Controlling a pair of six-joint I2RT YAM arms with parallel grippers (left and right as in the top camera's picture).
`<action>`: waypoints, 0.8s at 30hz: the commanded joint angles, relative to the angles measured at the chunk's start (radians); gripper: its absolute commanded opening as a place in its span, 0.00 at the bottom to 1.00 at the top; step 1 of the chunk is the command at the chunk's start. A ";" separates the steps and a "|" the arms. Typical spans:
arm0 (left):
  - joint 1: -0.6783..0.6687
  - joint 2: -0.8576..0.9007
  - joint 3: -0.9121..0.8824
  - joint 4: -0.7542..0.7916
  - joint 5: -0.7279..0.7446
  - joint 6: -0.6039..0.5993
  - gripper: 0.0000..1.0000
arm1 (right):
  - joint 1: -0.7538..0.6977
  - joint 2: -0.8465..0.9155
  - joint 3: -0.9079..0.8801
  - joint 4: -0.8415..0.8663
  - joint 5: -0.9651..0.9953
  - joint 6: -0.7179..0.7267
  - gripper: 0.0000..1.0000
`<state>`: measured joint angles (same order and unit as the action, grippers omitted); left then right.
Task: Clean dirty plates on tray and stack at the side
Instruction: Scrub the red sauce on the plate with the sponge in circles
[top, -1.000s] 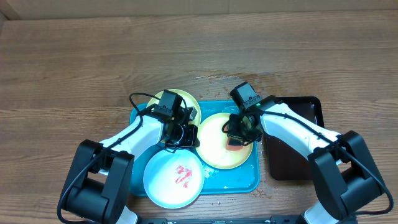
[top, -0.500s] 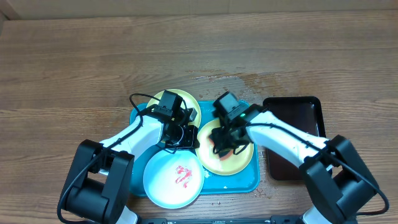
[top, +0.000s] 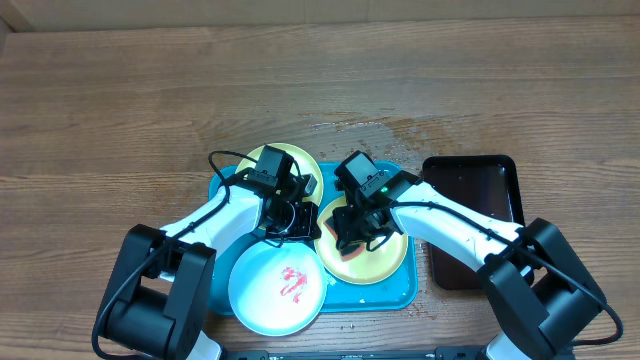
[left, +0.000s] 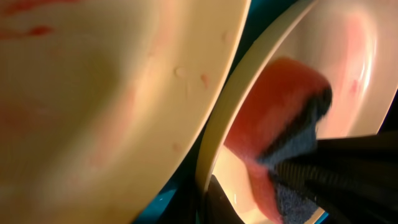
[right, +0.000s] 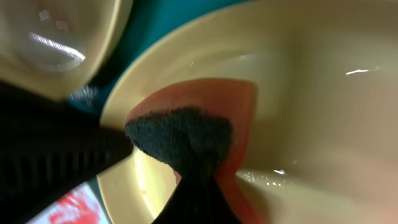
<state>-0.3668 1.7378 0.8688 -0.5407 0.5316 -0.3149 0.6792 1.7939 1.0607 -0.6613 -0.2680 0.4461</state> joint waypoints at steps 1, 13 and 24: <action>-0.013 -0.004 0.003 -0.006 0.064 -0.001 0.04 | -0.041 0.011 0.037 0.031 0.043 0.152 0.04; -0.013 -0.004 0.003 -0.008 0.053 -0.008 0.04 | -0.182 0.011 0.037 -0.207 0.246 0.203 0.04; -0.013 -0.004 0.003 -0.005 0.038 -0.030 0.04 | -0.163 0.011 0.037 -0.385 0.078 -0.083 0.04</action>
<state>-0.3801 1.7378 0.8688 -0.5468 0.5533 -0.3199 0.5064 1.7947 1.0950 -1.0298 -0.1009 0.5079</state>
